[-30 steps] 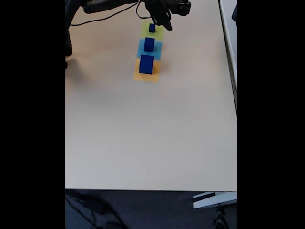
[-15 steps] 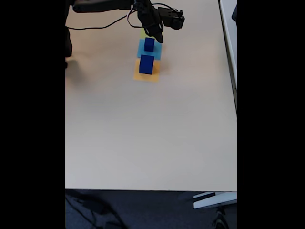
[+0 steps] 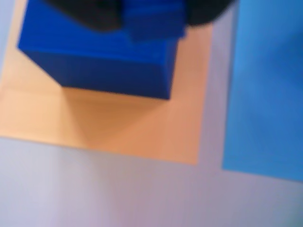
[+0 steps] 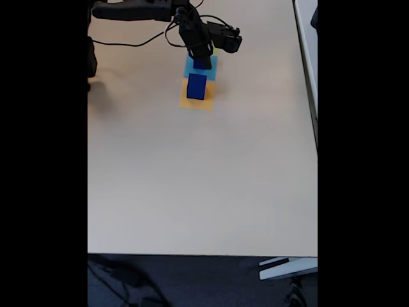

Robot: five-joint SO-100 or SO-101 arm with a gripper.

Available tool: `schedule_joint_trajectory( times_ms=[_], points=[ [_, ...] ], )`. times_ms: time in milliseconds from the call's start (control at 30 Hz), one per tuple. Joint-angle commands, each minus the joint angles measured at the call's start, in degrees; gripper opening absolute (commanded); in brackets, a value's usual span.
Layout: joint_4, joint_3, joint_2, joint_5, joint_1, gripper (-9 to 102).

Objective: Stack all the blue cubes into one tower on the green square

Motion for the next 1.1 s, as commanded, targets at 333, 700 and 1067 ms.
schedule_joint_trajectory(
  times_ms=[333,700,1067],
  points=[
    [-1.14,3.25,6.59,-0.18,1.41,0],
    [-0.53,4.04,6.94,-0.53,2.20,0],
    [-0.44,7.21,7.38,1.05,3.16,0]
  ],
)
